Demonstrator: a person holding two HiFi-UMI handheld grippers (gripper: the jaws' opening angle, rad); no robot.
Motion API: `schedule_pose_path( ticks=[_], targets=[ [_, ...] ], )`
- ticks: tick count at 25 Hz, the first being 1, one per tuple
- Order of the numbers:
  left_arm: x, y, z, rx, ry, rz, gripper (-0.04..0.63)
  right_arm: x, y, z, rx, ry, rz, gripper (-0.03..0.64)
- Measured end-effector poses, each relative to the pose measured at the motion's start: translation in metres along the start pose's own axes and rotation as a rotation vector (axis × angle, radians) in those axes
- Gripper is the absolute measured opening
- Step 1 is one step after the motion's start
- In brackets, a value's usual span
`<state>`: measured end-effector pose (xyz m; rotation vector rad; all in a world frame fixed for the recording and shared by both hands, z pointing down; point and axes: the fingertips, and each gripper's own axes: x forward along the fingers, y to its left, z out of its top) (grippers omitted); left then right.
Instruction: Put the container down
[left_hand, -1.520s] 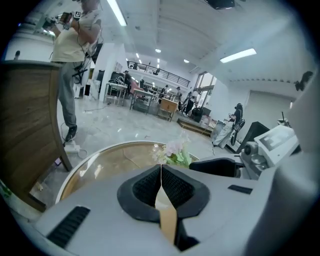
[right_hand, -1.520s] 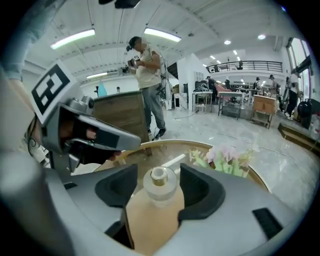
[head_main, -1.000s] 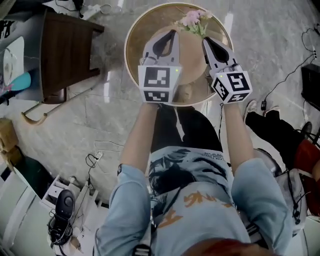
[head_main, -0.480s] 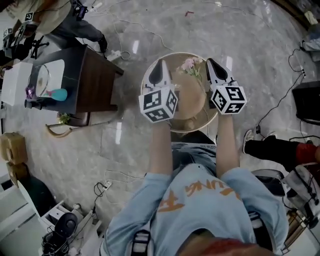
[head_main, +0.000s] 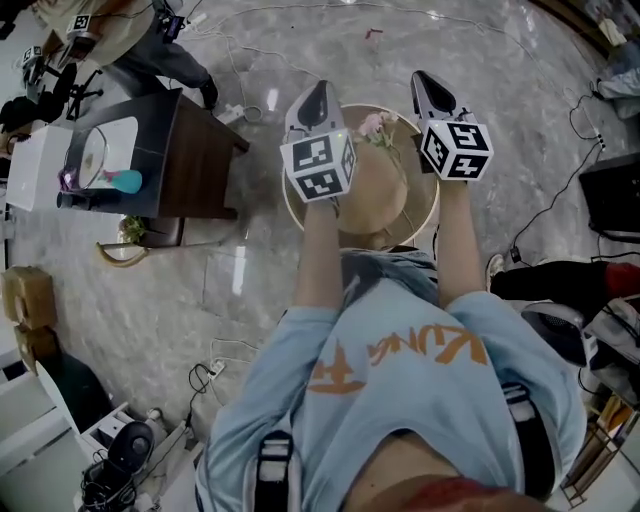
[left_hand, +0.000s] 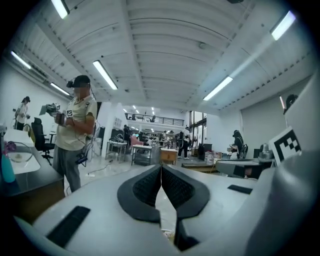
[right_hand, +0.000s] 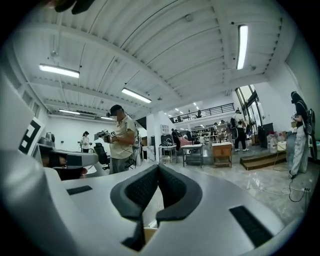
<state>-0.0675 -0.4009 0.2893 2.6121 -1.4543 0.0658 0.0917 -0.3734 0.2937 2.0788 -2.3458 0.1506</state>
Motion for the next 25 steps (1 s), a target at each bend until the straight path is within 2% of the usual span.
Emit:
schedule_pose_path(
  ticks=[6, 14, 25],
  targets=[
    [0.004, 0.001, -0.001, 0.014, 0.005, -0.02, 0.028, 0.0, 0.013, 0.011, -0.031, -0.017, 0.022, 0.011],
    [0.008, -0.018, 0.003, 0.02, -0.002, -0.054, 0.029, -0.013, -0.005, 0.018, -0.034, -0.029, -0.008, 0.011],
    [0.014, -0.031, 0.009, 0.038, -0.012, -0.061, 0.028, -0.01, -0.008, 0.027, -0.055, -0.057, 0.018, 0.011]
  ],
)
